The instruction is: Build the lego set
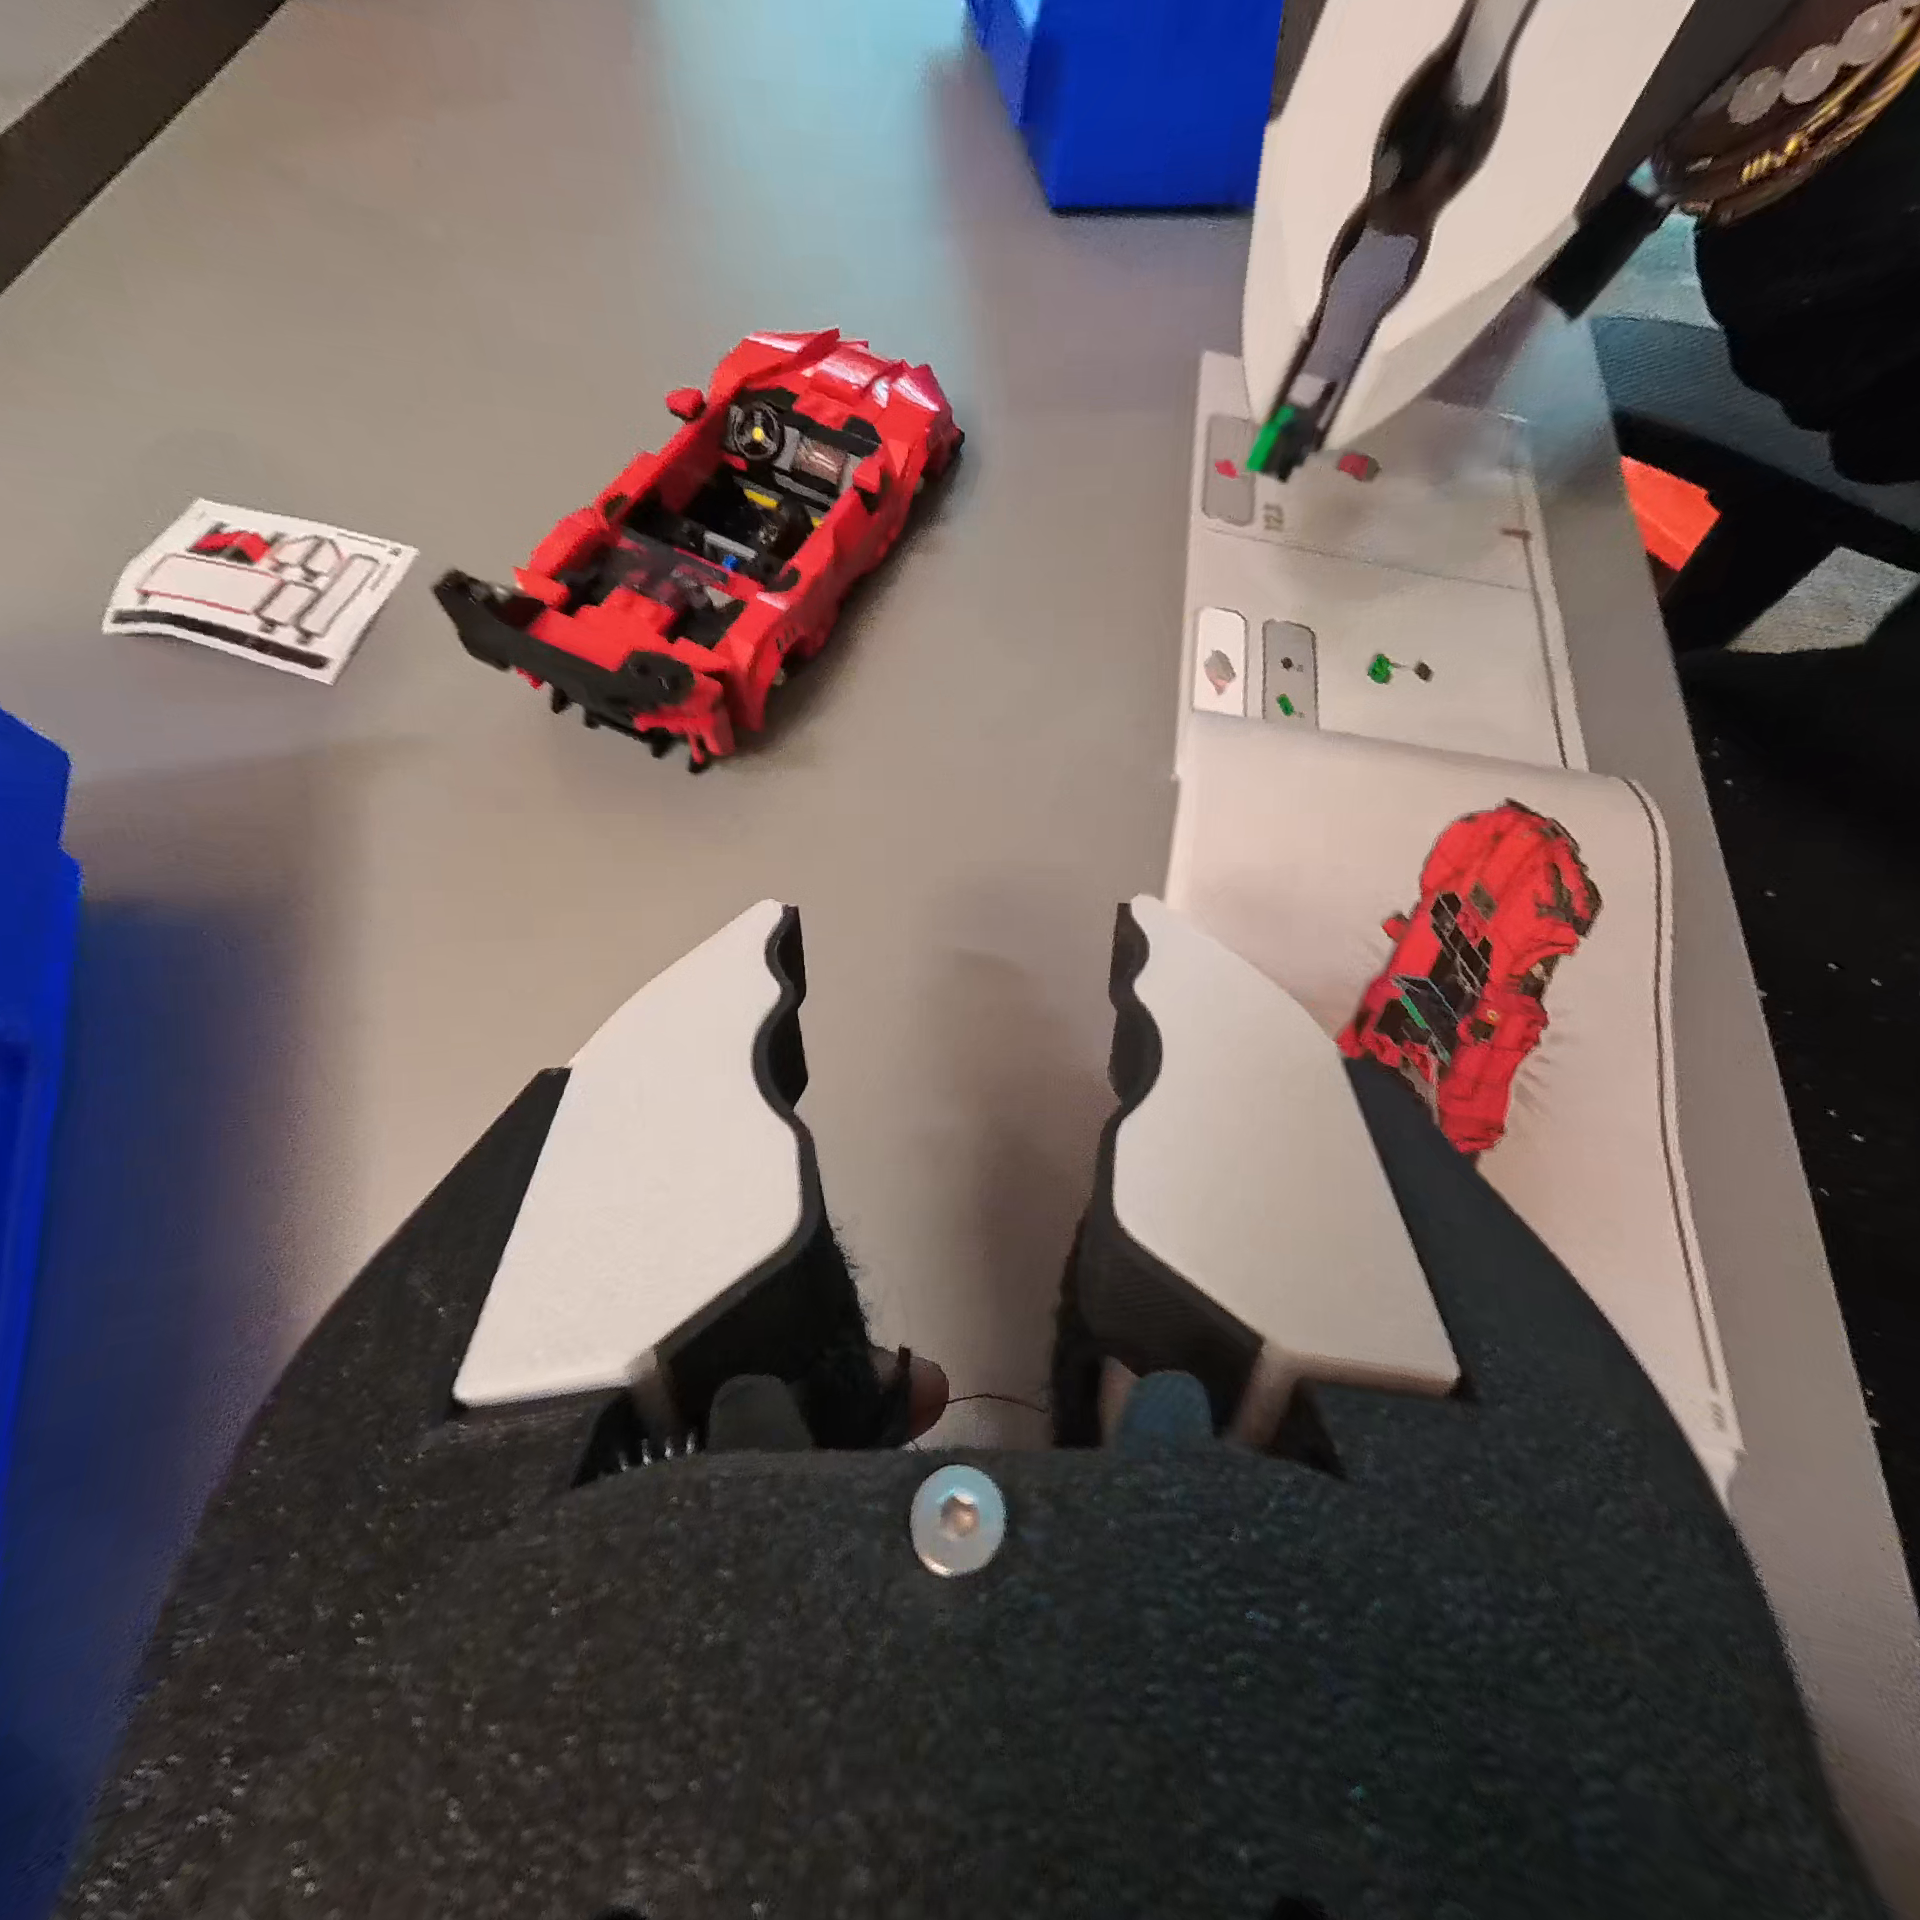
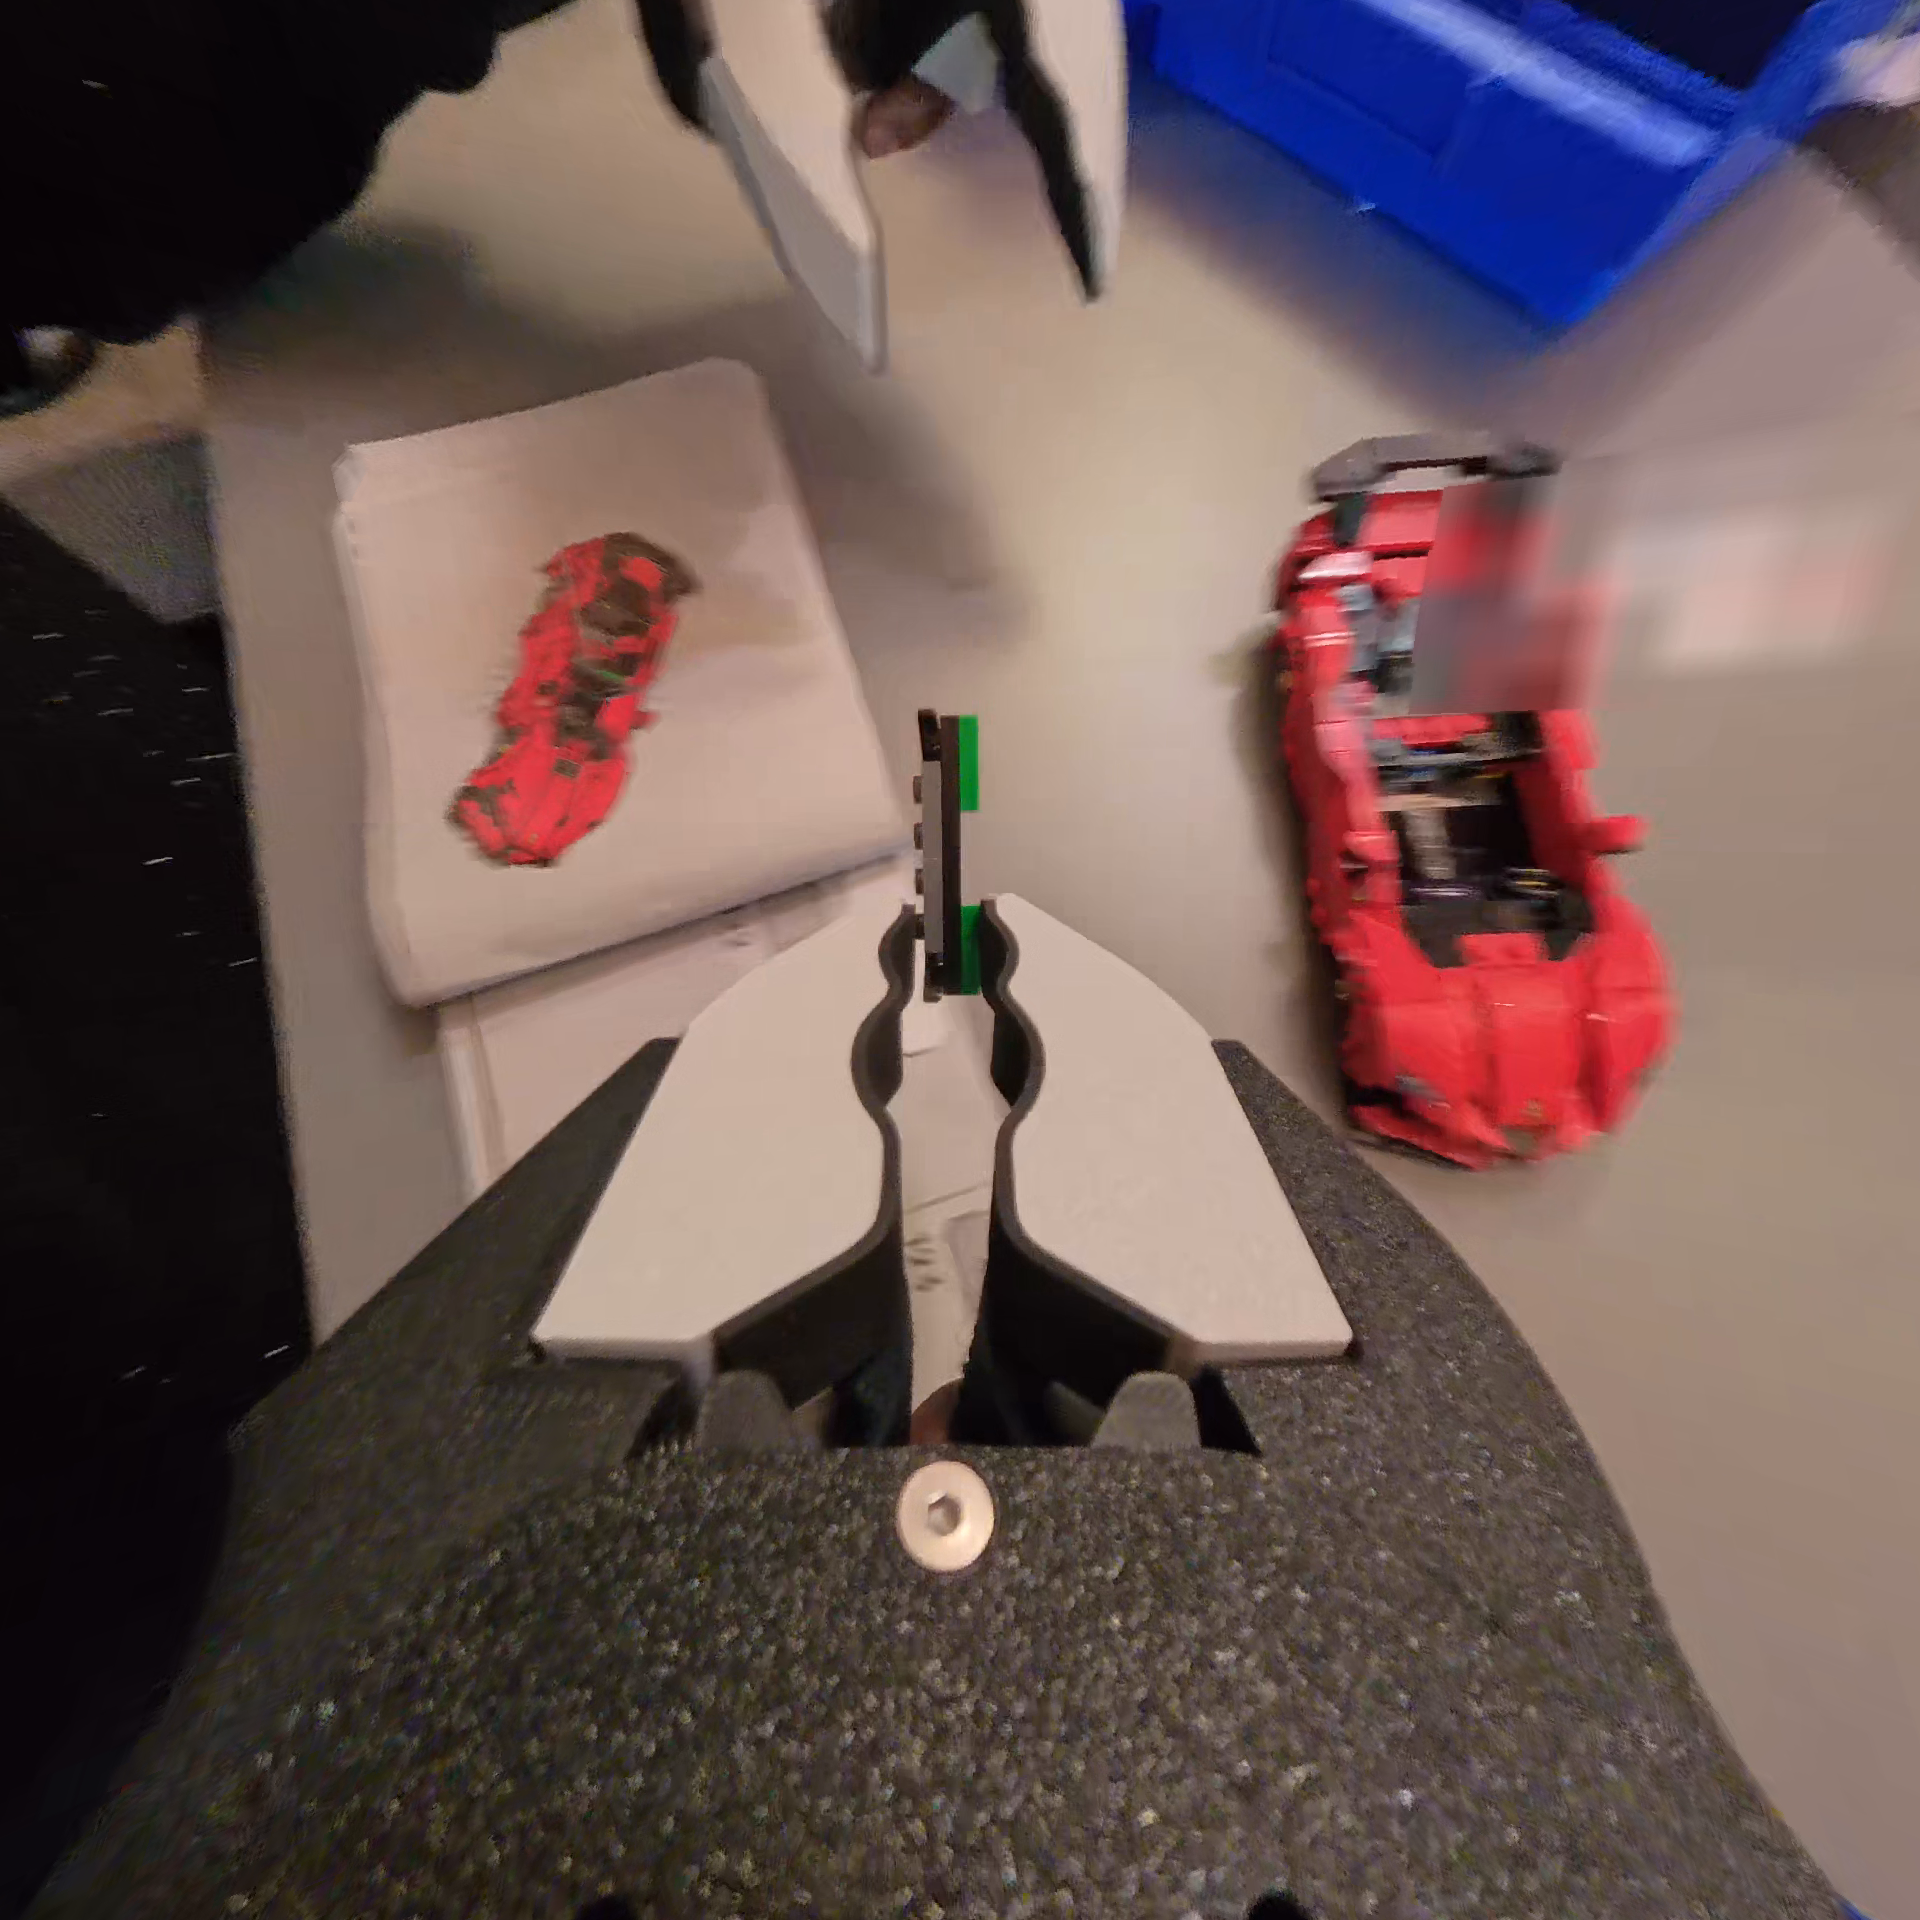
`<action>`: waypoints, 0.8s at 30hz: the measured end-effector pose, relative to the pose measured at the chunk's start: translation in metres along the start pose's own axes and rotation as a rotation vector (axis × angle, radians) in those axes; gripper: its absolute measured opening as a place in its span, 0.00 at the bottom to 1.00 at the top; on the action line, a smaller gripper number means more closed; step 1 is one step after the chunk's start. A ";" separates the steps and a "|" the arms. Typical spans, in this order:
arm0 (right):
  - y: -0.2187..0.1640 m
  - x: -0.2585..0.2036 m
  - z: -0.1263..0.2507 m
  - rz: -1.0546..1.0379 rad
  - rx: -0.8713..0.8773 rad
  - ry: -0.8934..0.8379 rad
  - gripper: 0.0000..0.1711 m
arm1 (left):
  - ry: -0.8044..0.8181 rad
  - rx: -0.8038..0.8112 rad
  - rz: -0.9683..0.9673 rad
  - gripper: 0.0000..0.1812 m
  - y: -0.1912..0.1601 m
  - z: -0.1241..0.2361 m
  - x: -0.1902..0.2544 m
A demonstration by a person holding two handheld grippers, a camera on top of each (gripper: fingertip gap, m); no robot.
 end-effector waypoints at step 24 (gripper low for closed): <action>-0.037 0.174 -0.028 -0.133 -0.421 -0.309 0.07 | 0.075 -0.100 -0.001 0.07 -0.004 -0.019 0.001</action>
Point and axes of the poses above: each gripper's, where its closed fingertips meet, z back along the fingers, y out of its top, x = y × z across the jaws, the point moved 1 cm from there along z, back along the fingers, and after that the axes turned 1 degree about -z, right-handed, at the moved point
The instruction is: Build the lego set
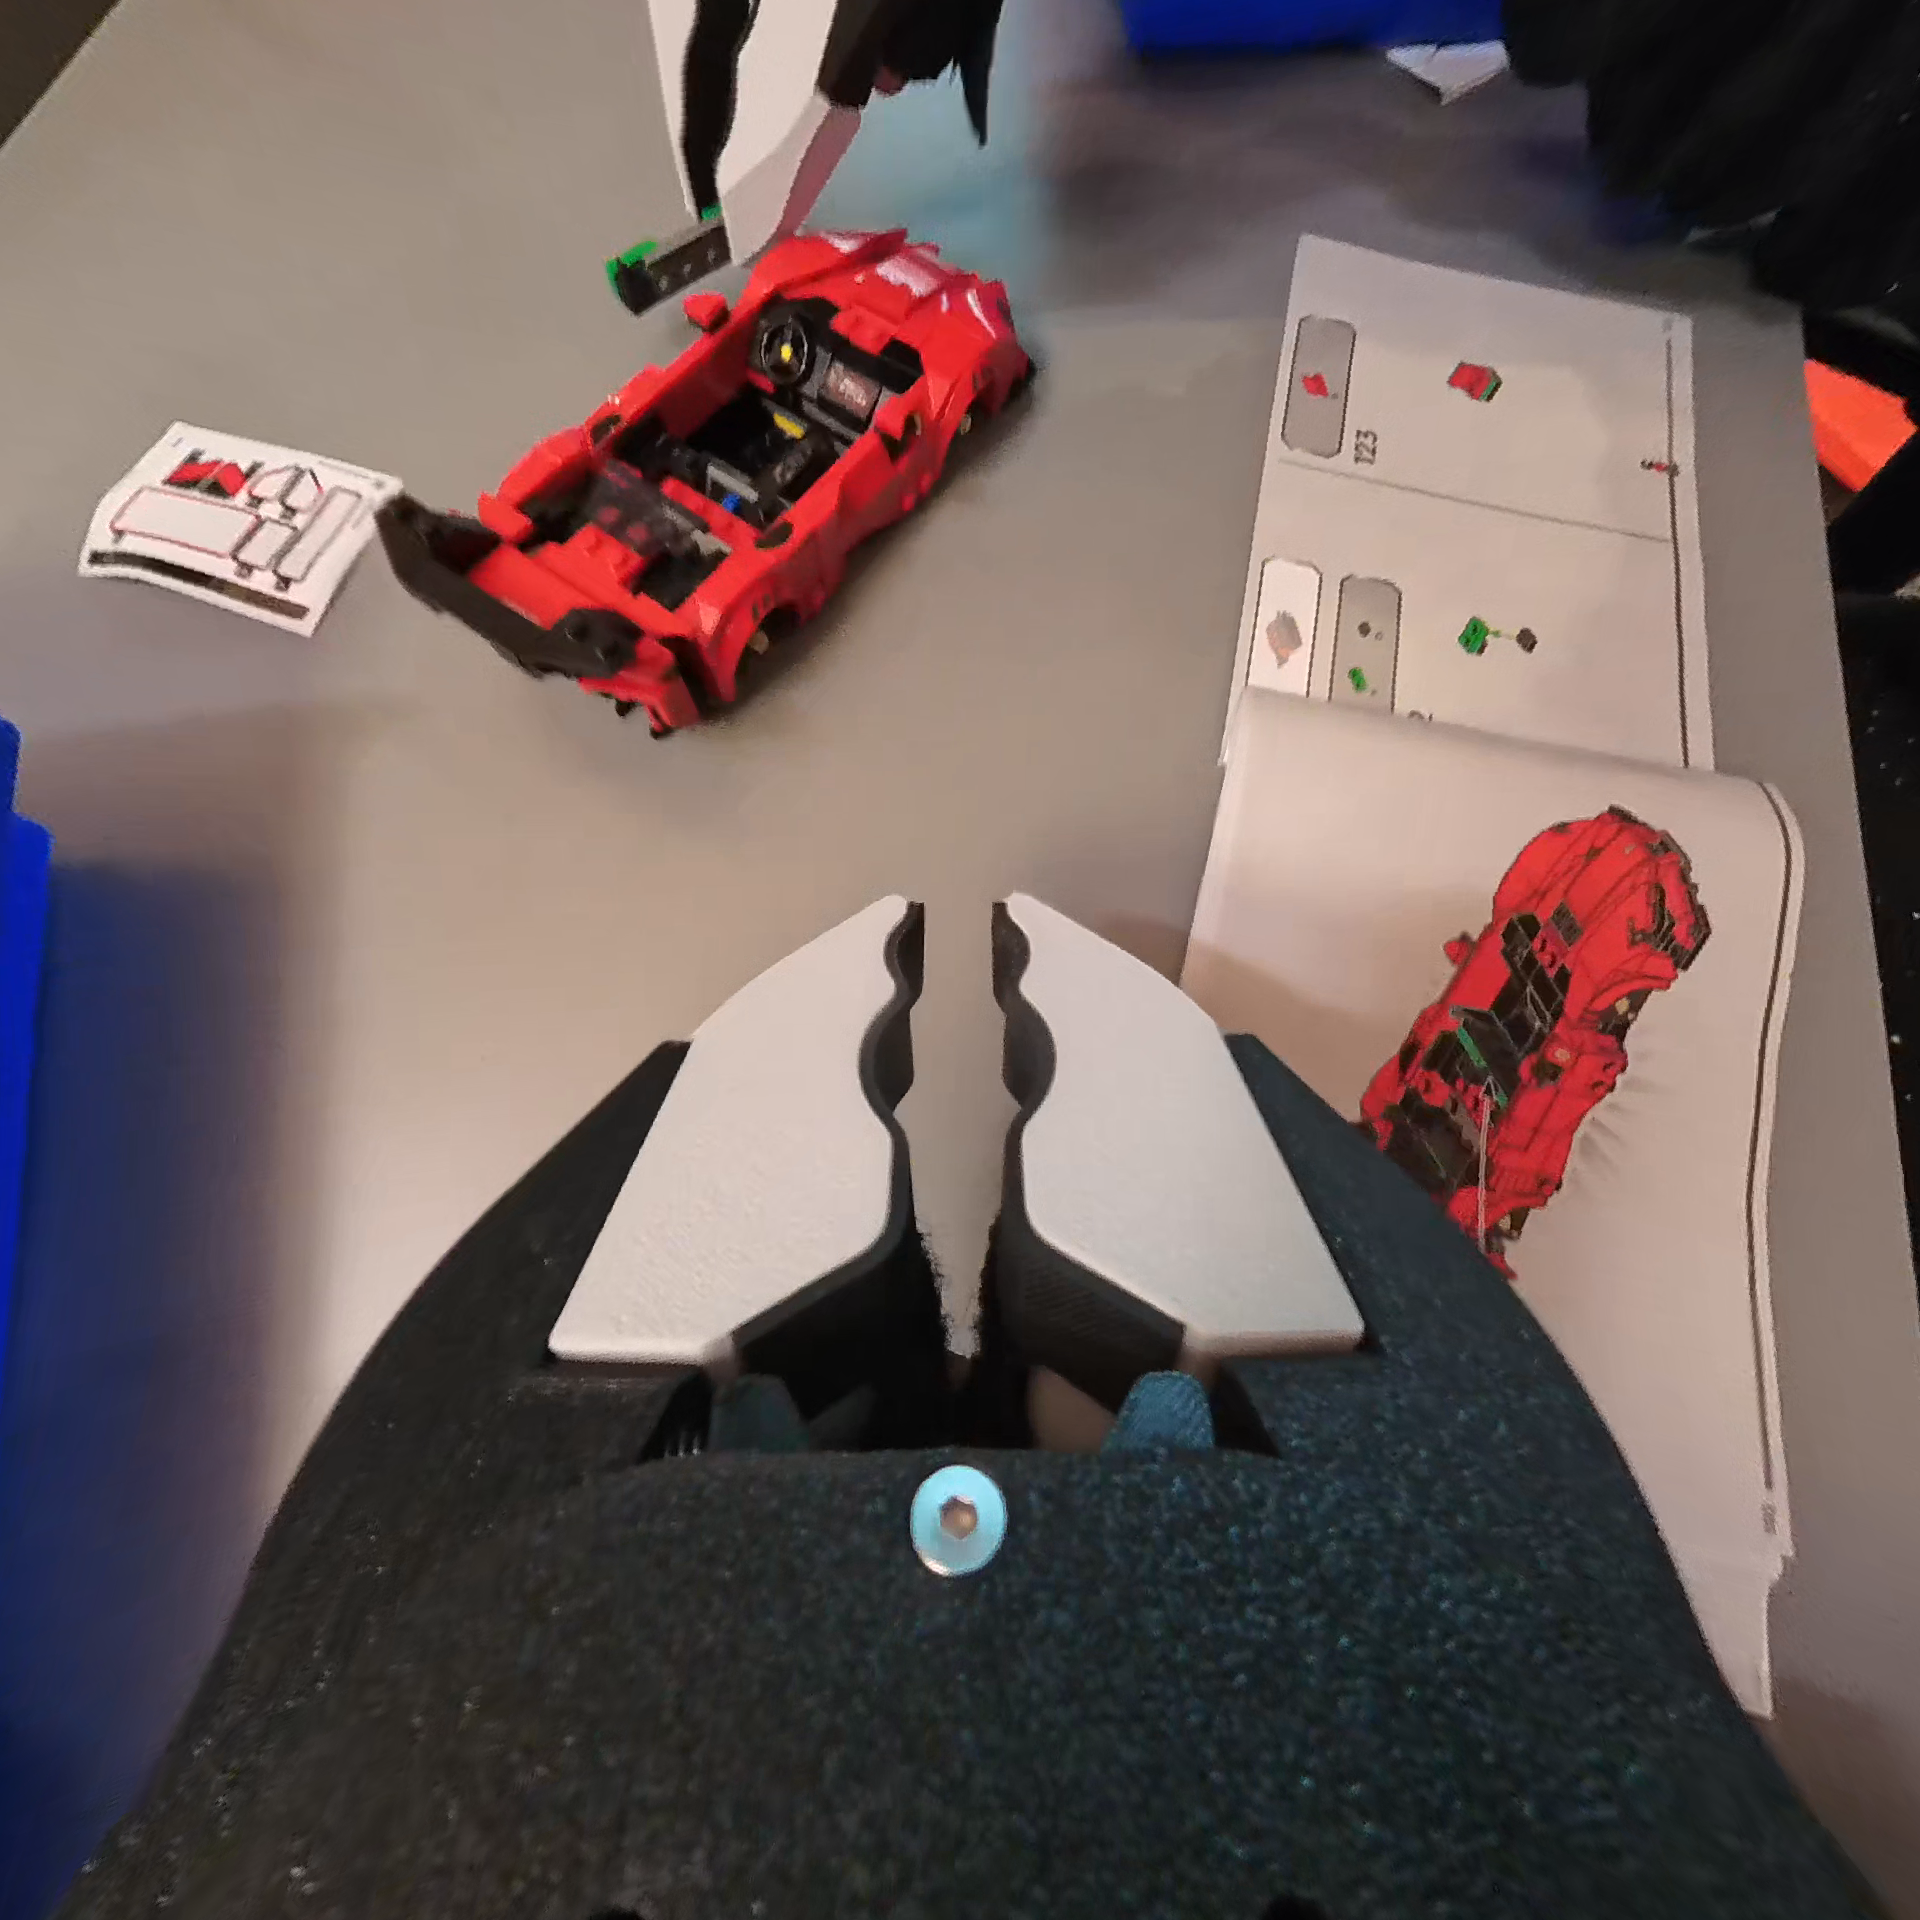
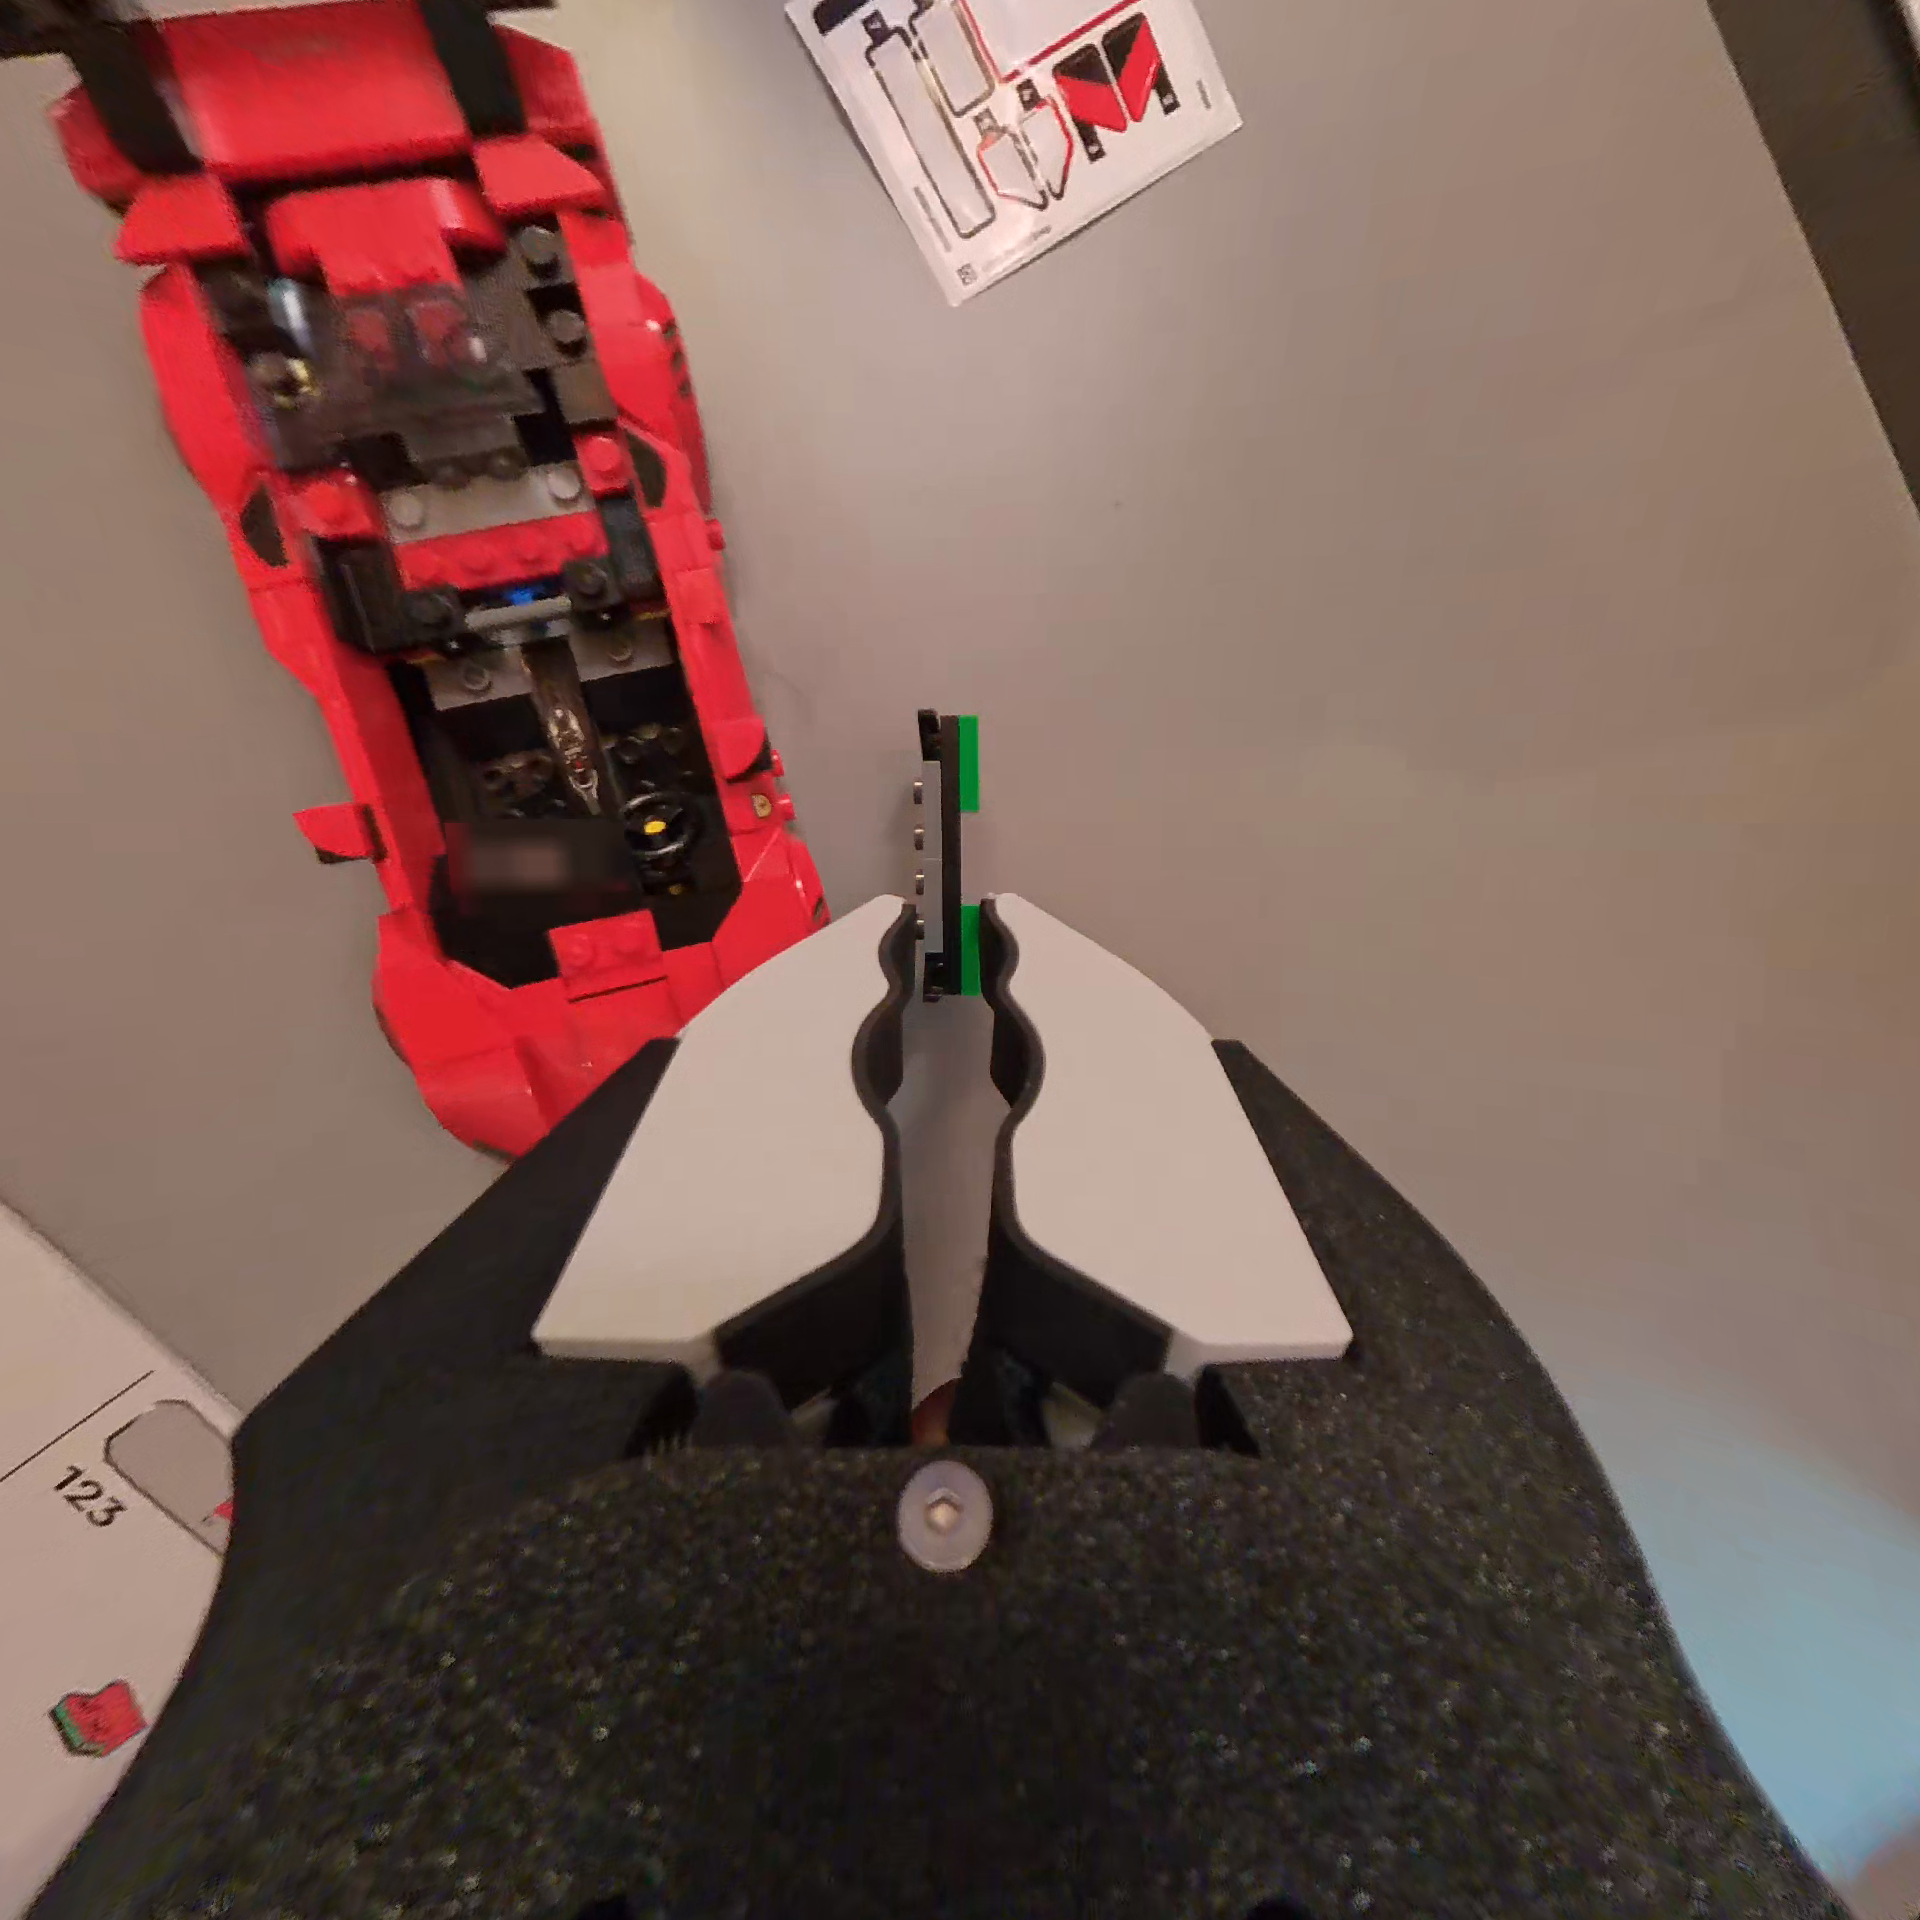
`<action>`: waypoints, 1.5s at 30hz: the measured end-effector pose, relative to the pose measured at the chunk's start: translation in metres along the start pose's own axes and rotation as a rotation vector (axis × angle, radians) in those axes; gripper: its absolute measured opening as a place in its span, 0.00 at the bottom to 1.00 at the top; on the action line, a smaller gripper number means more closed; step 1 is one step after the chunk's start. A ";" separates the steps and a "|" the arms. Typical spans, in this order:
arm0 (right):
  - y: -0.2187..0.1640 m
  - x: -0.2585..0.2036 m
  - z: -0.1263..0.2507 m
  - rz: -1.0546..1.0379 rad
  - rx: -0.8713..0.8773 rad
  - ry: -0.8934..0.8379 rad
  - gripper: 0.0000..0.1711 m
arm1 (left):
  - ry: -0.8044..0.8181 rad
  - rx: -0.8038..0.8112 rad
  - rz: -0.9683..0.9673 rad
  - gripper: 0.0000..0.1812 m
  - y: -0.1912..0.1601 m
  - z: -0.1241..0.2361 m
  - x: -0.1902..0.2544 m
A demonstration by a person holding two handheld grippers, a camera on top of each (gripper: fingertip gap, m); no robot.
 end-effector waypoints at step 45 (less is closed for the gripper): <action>0.054 -0.059 -0.002 0.817 0.166 0.379 0.07 | -0.087 0.061 0.069 0.07 -0.007 -0.024 -0.024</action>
Point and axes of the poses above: each gripper's, where its closed fingertips meet, z back along the fingers, y out of its top, x = y × z across the jaws, the point moved 1 cm from there along z, back along the fingers, and after that the axes turned 1 degree about -z, right-handed, at the moved point
